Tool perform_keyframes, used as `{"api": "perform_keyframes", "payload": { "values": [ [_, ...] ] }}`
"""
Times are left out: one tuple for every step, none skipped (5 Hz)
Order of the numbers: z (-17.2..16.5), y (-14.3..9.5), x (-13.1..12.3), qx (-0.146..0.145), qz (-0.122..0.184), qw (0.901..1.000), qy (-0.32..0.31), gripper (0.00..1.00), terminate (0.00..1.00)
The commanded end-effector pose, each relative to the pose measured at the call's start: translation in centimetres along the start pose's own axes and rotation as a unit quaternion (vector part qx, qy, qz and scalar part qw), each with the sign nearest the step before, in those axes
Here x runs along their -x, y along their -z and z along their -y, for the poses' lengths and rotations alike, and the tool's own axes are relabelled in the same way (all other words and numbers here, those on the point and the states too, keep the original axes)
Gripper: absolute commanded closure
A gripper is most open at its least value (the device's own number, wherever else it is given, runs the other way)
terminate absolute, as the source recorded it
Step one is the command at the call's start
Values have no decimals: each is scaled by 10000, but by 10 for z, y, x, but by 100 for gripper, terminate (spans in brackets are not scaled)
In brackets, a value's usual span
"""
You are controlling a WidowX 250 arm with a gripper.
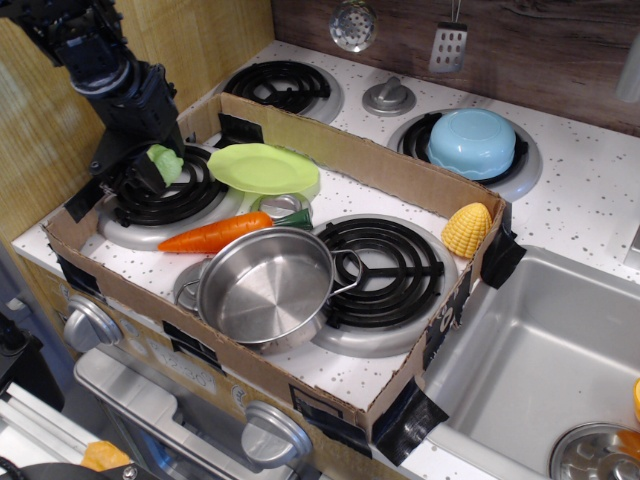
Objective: Take broccoli out of pan
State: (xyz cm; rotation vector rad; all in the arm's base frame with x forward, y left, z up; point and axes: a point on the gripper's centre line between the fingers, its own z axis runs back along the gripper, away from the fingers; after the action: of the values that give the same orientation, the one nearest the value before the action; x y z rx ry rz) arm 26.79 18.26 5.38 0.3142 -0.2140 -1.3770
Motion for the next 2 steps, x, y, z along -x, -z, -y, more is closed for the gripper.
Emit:
{"api": "perform_keyframes", "payload": {
  "values": [
    [-4, -6, -3, -227, 80, 9985, 501, 0, 0],
    [-4, -14, -8, -263, -157, 9981, 535, 0, 0]
  ]
}}
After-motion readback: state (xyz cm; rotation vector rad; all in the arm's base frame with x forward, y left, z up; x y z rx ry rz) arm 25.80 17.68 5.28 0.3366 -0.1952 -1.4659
